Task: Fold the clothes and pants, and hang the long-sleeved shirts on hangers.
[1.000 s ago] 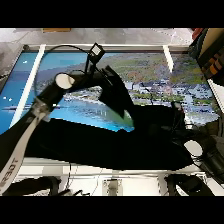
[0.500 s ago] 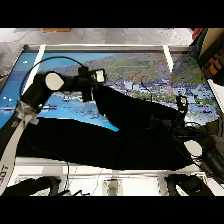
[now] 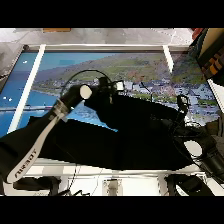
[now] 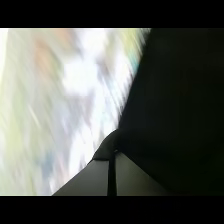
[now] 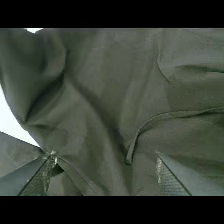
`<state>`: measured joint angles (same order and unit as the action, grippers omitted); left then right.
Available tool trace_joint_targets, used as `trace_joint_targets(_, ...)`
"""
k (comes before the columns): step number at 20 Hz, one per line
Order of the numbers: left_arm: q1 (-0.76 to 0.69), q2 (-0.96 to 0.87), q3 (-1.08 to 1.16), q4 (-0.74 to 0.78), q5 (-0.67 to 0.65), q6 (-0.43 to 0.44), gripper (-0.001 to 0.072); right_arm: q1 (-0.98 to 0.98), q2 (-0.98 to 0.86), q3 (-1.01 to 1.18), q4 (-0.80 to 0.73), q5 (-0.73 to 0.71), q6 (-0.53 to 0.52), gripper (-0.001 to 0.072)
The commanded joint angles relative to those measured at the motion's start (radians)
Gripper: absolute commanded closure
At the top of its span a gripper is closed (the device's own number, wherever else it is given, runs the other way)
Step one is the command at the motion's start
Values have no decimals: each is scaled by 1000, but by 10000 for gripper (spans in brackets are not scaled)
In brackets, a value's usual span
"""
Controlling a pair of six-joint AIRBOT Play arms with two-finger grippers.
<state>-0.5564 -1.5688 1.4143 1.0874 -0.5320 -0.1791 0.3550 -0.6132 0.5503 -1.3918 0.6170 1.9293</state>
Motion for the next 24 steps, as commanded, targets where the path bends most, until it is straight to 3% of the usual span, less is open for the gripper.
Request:
trace_joint_targets(1, -101, -20, 0, -95, 182, 1, 700, 0, 0, 0, -15, 0, 0, 20)
trace_joint_targets(5, -193, -42, 0, -214, 55, 10, 701, 0, 0, 0, -38, 0, 0, 20)
trace_joint_targets(10, -259, -45, 2, -248, 70, 305, 701, -64, 2, 0, -159, 55, 80, 31)
trace_joint_targets(12, -259, -46, 4, -260, 65, 317, 701, -175, 2, 0, -178, 161, 94, 188)
trace_joint_targets(15, -267, -62, 3, -302, -24, 317, 701, -384, 2, 0, -218, 228, 94, 327)
trace_joint_targets(19, -303, -91, 3, -596, -57, 317, 681, -625, 2, 0, -209, 228, 94, 329)
trace_joint_targets(20, -307, -89, 3, -663, -57, 317, 545, -661, 2, 0, -209, 229, 93, 329)
trace_joint_targets(21, -309, -86, 3, -708, -56, 306, 293, -688, 2, 0, -209, 229, 93, 329)
trace_joint_targets(22, -304, -82, 3, -726, -44, 256, 141, -708, 2, 0, -209, 229, 93, 328)
trace_joint_targets(24, -261, -69, 3, -721, -18, 74, 139, -723, 2, 0, -210, 228, 93, 329)
